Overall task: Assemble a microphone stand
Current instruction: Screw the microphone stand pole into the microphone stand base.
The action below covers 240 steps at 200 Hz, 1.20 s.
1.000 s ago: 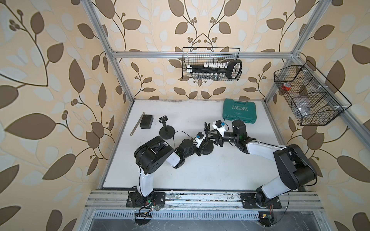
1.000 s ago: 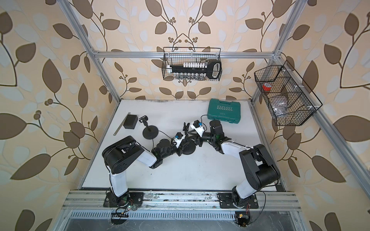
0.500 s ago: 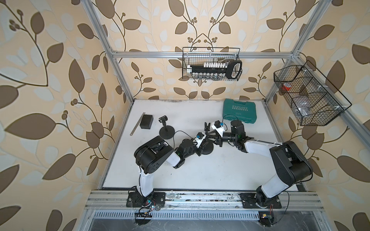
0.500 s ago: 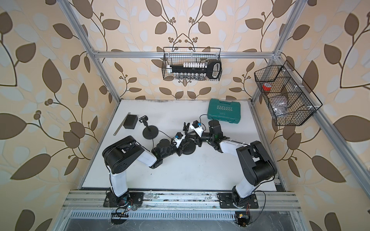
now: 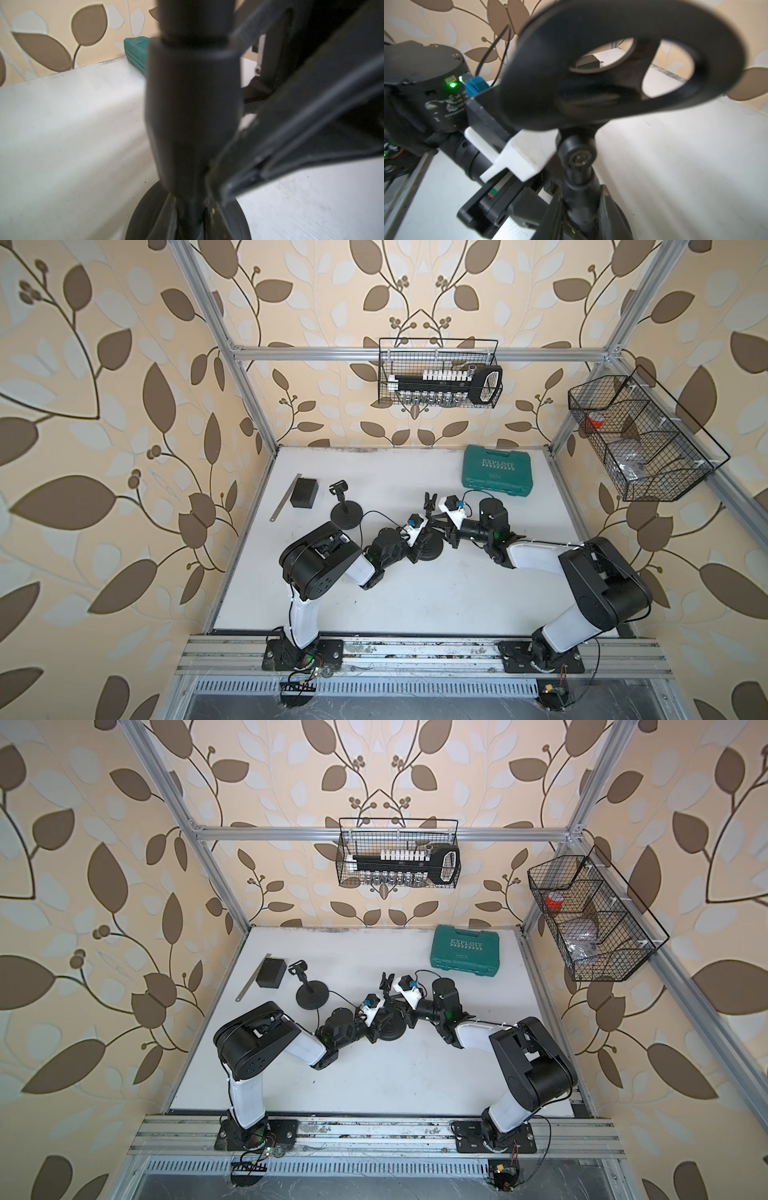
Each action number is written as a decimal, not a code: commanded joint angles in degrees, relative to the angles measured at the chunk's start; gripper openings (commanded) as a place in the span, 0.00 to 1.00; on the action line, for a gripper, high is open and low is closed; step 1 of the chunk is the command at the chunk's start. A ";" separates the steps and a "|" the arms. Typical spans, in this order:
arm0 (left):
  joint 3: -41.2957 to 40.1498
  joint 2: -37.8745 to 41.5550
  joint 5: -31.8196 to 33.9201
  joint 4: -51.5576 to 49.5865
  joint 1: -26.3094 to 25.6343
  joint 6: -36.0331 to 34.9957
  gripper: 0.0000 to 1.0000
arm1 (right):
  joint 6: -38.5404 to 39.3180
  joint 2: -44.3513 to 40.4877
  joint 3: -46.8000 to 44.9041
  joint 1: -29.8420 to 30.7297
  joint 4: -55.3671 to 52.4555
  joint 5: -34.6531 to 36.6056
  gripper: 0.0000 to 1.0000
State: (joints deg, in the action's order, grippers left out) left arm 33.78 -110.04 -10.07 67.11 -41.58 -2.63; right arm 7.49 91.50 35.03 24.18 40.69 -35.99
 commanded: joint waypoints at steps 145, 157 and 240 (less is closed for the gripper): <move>0.15 3.39 3.77 -0.34 -0.60 2.02 0.29 | -16.56 3.79 -8.82 25.91 2.11 60.31 0.00; 0.15 3.04 4.14 -0.39 -0.60 1.93 0.22 | -16.07 3.39 -8.68 25.78 2.14 58.98 0.00; -1.14 -0.04 4.48 0.70 -0.60 1.11 0.13 | -5.40 -10.45 -8.20 8.99 -7.16 18.36 0.56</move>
State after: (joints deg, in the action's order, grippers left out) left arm 32.53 -108.40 -6.17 67.75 -41.71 -2.02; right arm -2.79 84.79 27.05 37.93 41.60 1.26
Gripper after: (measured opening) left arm 0.173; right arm 0.554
